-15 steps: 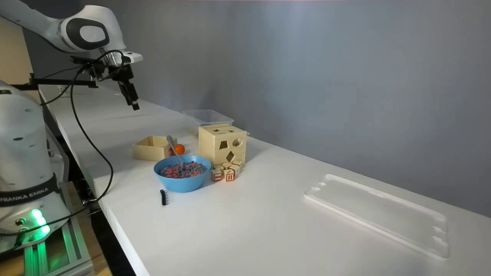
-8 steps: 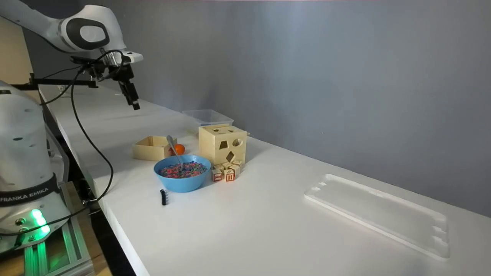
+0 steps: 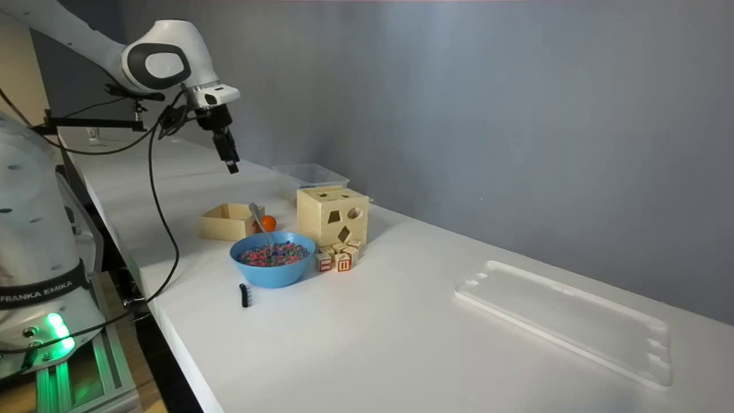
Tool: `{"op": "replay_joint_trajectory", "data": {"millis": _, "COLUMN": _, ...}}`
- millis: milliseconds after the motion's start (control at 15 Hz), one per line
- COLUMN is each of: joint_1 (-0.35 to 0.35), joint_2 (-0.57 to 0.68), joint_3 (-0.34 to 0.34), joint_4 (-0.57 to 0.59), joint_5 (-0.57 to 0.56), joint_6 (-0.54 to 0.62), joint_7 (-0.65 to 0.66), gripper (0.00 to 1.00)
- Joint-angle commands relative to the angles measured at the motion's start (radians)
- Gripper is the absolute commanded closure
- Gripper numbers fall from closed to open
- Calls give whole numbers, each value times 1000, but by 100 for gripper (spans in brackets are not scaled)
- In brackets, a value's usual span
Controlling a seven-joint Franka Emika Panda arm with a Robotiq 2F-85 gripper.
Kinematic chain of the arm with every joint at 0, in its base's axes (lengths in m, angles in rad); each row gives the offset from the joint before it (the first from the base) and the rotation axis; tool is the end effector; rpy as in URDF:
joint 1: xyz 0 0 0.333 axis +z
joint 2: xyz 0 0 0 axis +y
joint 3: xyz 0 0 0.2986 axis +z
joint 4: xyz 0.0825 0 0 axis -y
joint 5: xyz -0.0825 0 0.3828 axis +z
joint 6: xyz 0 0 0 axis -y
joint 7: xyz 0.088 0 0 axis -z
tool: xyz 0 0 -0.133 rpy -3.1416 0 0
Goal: Put the orange ball inside the small wooden box
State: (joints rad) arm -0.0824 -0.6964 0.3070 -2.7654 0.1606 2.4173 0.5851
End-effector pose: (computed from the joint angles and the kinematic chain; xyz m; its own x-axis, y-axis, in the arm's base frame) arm 0.3702 0.0752 0.3990 0.8259 -0.4747 0.3041 -0.4559 -0.8797 -0.1351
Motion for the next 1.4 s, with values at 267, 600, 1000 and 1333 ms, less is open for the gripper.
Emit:
{"op": "replay_joint_trajectory", "data": {"millis": 267, "joint_1": -72, "joint_2": 130, "joint_3": -29, "joint_4": 0, "joint_5": -60, "joint_6": 35, "joint_7": 195, "gripper": 0}}
{"op": "replay_joint_trajectory", "data": {"millis": 600, "joint_1": -104, "joint_2": 220, "joint_3": -40, "joint_4": 15, "joint_5": -95, "joint_6": 88, "joint_7": 238, "gripper": 0}}
{"op": "replay_joint_trajectory", "data": {"millis": 1000, "joint_1": -129, "joint_2": 326, "joint_3": -93, "joint_4": 41, "joint_5": -155, "joint_6": 146, "joint_7": 265, "gripper": 0}}
{"op": "replay_joint_trajectory", "data": {"millis": 1333, "joint_1": -54, "joint_2": 464, "joint_3": -165, "joint_4": 100, "joint_5": -47, "joint_6": 245, "joint_7": 244, "gripper": 0}}
